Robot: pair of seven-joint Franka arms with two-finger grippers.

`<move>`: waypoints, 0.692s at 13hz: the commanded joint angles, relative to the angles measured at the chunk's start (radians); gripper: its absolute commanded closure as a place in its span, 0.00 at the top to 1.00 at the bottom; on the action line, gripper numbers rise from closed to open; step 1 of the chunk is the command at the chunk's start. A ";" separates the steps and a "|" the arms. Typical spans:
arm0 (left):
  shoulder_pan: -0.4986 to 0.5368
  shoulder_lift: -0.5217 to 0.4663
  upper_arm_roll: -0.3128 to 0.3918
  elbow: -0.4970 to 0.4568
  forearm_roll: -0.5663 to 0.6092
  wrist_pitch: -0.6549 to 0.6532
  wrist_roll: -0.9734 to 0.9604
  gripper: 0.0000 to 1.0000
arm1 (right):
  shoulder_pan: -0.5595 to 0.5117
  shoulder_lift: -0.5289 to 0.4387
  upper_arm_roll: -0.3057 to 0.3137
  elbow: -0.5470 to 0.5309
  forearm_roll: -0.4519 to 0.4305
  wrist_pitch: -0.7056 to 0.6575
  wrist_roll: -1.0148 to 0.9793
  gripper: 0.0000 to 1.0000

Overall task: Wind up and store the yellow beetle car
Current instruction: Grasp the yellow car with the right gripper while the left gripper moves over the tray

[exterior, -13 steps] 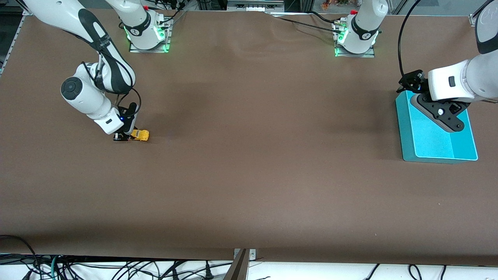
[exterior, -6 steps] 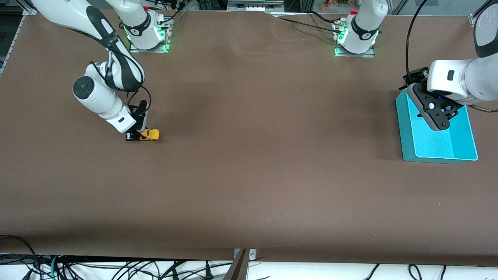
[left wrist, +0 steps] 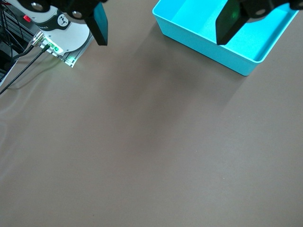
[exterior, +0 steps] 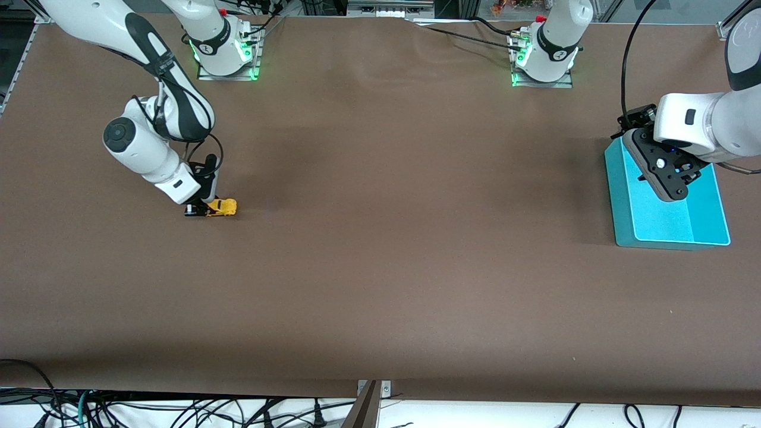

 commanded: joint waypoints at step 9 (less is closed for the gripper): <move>0.016 0.064 0.003 0.082 0.007 -0.001 0.320 1.00 | -0.212 0.107 -0.146 0.032 -0.003 0.054 -0.368 0.00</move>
